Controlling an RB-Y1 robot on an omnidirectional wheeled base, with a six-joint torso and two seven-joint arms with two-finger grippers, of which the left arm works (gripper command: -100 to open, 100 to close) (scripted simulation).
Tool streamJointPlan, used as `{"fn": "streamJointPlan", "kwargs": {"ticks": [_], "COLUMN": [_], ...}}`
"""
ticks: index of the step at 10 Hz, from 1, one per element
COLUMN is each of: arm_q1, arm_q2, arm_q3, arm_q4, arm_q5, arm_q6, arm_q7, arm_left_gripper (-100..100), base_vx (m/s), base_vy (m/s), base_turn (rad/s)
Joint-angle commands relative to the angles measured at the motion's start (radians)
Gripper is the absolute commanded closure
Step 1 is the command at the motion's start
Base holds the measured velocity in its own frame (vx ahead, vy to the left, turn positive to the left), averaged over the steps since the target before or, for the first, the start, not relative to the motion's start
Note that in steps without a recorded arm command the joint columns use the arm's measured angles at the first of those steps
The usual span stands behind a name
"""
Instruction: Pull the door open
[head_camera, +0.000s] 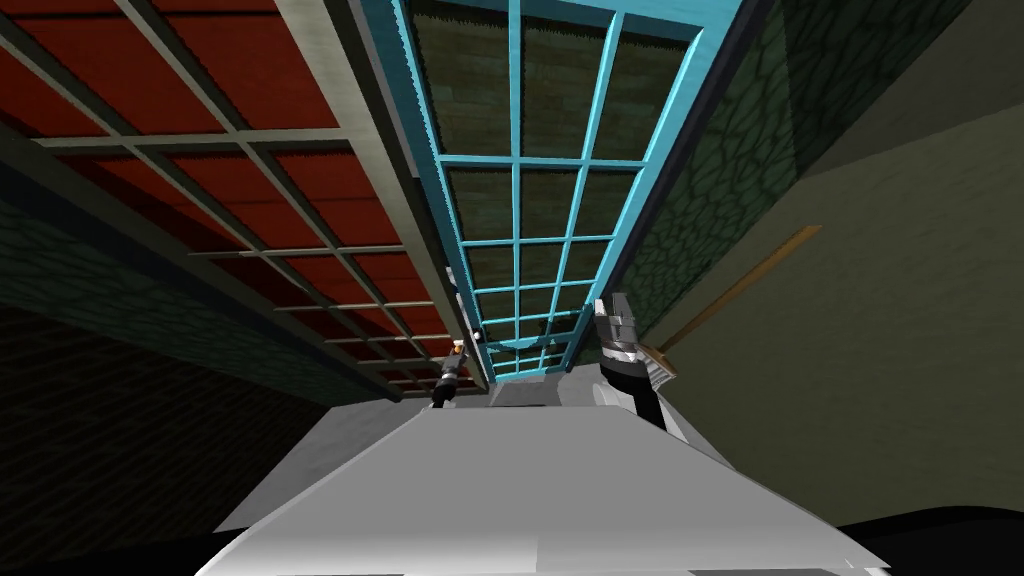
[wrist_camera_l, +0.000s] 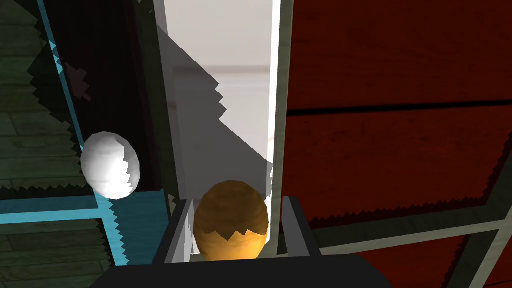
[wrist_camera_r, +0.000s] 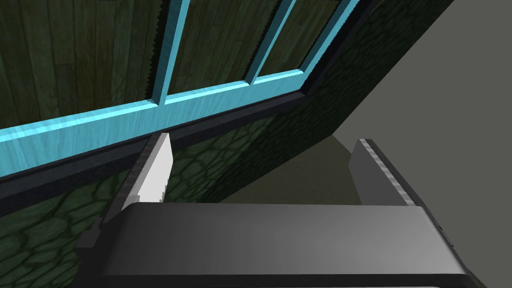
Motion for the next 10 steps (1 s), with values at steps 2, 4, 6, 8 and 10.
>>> {"fn": "streamJointPlan", "kwargs": {"ticks": [2, 4, 6, 8, 10], "arm_q1": [0.032, 0.058, 0.062, 0.076, 0.081], "arm_q2": [0.005, 0.030, 0.035, 0.050, 0.055], "arm_q3": [0.009, 0.017, 0.018, 0.021, 0.022], "arm_q4": [-0.025, -0.018, -0.016, -0.012, -0.010], "arm_q5": [0.003, 0.020, 0.024, 0.037, 0.041], "arm_q6": [0.022, 0.022, 0.022, 0.022, 0.022], "arm_q7": [0.007, 0.044, 0.054, 0.083, 0.093], "arm_left_gripper": [100, 100, 100, 100, 100], "base_vx": [-0.100, -0.149, -0.098, -0.052, -0.096], "base_vy": [-0.010, -0.003, -0.003, -0.008, -0.021], "base_turn": [0.020, 0.044, 0.021, 0.004, 0.009]}}
